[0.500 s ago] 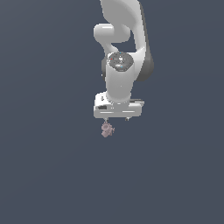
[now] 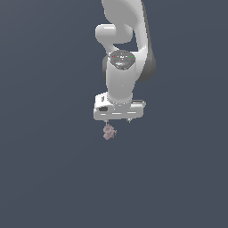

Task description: Pick up the object and move it to a goal position.

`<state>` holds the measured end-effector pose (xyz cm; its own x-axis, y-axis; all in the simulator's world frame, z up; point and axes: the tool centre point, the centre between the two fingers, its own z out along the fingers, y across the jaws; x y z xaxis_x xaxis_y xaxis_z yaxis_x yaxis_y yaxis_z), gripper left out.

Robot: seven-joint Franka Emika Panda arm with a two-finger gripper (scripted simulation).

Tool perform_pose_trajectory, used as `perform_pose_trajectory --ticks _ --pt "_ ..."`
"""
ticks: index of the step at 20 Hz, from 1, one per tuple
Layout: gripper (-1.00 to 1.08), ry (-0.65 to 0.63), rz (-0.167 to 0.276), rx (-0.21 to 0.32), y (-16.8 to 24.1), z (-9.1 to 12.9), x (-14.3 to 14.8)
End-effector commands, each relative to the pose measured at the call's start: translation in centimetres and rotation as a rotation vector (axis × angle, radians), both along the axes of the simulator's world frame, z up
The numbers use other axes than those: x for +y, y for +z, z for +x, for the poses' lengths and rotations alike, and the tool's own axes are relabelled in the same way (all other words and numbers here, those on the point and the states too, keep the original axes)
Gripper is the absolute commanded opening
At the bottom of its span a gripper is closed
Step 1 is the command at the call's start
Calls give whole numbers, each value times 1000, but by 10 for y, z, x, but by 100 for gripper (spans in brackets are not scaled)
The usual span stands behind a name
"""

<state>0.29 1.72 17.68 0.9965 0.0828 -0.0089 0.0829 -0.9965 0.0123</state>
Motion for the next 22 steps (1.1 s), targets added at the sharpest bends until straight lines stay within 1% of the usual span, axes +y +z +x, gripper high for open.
perform_pose_trajectory --ticks 1,7,12,17,22 --pt "100 11 -5 -8 4 2 -2" --pt "100 12 -6 -10 5 3 -3" --pt "100 39 -6 -9 1 2 -5" --pt "100 96 -6 -7 -6 1 -9" --pt "100 183 -4 -6 -17 -2 -15"
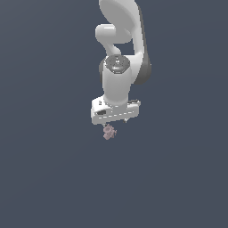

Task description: Pick up the object and move it to a goal position.

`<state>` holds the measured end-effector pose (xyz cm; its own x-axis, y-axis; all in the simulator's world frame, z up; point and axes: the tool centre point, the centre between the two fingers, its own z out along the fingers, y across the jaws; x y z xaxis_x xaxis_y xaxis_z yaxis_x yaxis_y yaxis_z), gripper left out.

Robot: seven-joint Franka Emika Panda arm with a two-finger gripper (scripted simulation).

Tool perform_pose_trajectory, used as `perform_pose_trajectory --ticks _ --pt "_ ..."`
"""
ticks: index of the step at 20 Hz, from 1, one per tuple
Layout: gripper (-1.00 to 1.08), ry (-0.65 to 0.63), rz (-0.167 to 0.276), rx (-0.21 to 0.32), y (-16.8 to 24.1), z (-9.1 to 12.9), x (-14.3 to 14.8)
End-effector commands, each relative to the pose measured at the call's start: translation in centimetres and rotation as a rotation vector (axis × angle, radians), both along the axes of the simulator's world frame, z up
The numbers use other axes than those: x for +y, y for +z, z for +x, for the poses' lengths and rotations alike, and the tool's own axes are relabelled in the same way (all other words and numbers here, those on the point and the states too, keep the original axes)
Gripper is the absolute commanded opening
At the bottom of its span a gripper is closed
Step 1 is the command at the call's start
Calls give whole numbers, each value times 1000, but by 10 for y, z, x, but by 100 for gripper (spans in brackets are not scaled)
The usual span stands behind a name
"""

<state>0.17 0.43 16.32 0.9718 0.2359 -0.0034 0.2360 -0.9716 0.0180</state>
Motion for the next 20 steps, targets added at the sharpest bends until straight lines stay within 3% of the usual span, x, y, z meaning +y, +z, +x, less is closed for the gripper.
perform_pose_trajectory --ticks 1,20 --pt "100 49 1 1 -6 -2 -4" --pt "100 468 14 6 -58 -19 -29"
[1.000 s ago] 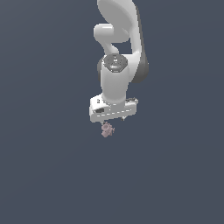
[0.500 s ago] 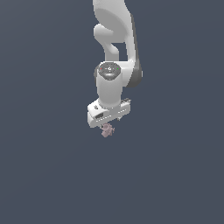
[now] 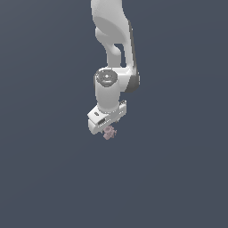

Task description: Pick up the object and move it to a goal position.

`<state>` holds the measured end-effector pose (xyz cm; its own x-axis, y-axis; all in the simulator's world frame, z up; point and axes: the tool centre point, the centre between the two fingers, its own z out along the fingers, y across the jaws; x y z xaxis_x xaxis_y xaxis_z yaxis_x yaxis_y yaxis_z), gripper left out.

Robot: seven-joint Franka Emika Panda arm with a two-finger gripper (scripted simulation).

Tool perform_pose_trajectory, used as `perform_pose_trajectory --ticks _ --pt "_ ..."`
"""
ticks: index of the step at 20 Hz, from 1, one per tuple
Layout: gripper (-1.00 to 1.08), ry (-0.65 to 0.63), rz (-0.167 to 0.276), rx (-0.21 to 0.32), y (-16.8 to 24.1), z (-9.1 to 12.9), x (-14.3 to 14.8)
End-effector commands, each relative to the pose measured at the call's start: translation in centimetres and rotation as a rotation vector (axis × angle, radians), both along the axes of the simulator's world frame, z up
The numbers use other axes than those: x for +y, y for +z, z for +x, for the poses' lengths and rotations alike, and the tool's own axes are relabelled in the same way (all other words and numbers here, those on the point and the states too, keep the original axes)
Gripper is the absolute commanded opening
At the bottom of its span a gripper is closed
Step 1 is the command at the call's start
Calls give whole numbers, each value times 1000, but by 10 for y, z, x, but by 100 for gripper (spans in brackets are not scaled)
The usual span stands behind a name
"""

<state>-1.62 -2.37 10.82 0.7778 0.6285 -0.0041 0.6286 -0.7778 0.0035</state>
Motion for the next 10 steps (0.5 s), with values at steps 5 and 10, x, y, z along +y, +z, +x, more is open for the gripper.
perform_pose_trajectory --ticks 5,10 --pt "100 80 4 -1 -9 -4 -4" --pt "100 102 5 -1 -12 -5 -5"
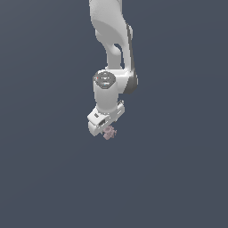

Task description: Pick up the object and move it to a goal position.

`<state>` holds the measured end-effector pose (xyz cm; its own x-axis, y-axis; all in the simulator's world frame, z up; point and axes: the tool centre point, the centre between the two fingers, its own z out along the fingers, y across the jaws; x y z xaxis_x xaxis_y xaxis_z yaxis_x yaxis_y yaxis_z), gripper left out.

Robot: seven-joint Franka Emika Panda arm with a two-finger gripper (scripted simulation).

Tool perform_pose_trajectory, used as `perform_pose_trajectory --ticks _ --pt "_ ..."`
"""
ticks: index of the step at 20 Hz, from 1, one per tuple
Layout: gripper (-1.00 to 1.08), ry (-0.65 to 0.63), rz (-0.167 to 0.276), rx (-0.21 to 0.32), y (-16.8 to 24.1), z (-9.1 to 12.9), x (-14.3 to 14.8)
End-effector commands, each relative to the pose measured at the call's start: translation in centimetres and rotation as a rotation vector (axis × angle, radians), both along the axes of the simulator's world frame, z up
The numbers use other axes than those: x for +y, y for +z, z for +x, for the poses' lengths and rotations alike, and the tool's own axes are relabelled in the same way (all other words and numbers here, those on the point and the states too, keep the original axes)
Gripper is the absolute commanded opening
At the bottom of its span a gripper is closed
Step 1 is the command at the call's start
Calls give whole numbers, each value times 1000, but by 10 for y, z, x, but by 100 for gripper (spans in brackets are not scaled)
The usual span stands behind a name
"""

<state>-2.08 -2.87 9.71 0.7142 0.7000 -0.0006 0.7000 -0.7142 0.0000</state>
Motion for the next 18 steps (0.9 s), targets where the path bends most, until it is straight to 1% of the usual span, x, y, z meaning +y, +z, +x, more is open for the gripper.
perform_pose_trajectory --ticks 1,6,13,18 --pt "100 7 0 0 -1 0 0" --pt "100 3 0 0 -6 0 0" --pt "100 7 0 0 -40 -1 0" --pt "100 7 0 0 -50 -1 0"
